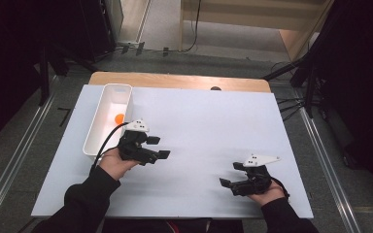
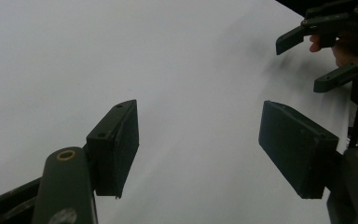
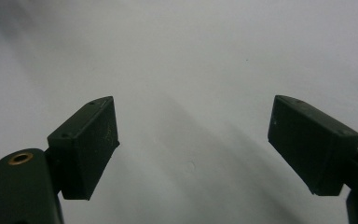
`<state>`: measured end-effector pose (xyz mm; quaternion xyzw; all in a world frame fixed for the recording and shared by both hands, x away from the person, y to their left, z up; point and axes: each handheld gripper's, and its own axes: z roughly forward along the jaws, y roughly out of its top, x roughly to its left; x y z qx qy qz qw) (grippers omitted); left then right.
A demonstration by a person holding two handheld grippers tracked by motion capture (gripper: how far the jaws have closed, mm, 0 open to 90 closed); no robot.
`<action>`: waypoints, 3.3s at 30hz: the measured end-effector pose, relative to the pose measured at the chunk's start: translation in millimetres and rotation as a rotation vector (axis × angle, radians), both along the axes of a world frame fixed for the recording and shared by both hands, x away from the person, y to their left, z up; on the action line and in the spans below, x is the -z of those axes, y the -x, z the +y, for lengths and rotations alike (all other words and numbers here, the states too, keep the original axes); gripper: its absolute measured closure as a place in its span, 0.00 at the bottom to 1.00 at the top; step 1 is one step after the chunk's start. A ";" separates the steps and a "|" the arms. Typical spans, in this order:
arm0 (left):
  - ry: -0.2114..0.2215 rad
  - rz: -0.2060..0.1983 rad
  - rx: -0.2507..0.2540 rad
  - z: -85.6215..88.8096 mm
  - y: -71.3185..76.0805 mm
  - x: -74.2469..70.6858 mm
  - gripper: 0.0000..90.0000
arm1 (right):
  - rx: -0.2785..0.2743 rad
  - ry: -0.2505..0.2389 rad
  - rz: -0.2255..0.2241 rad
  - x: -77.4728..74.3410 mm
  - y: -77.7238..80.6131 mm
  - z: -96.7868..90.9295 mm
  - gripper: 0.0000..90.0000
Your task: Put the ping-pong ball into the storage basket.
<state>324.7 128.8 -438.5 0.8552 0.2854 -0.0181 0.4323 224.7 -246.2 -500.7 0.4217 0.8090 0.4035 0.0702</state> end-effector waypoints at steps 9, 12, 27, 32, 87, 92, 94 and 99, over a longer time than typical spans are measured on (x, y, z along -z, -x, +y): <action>-0.007 -0.011 0.000 3.0 5.8 6.1 0.25 | 0.001 -0.003 0.005 -0.1 0.0 0.4 0.16; -0.008 -0.011 0.004 5.1 6.6 7.2 0.25 | 0.001 -0.004 0.007 -0.1 -0.1 0.4 0.16; -0.009 -0.087 0.074 16.0 23.2 11.1 0.26 | -0.009 0.003 0.002 0.9 -0.2 1.3 0.16; -0.018 -0.088 0.089 16.5 27.1 15.9 0.26 | -0.010 0.005 0.006 1.1 -0.7 1.3 0.16; -0.031 -0.061 0.118 49.7 43.6 33.9 0.25 | -0.029 0.030 -0.004 1.6 0.9 5.5 0.16; -0.030 -0.064 0.119 49.5 43.0 34.0 0.25 | -0.025 0.020 -0.011 1.5 1.2 5.1 0.16; -0.033 -0.060 0.120 49.2 42.7 34.8 0.25 | -0.024 0.021 -0.005 1.4 1.4 5.3 0.16; -0.044 -0.065 0.124 48.3 43.6 35.1 0.25 | -0.024 0.034 -0.031 0.6 2.3 4.7 0.16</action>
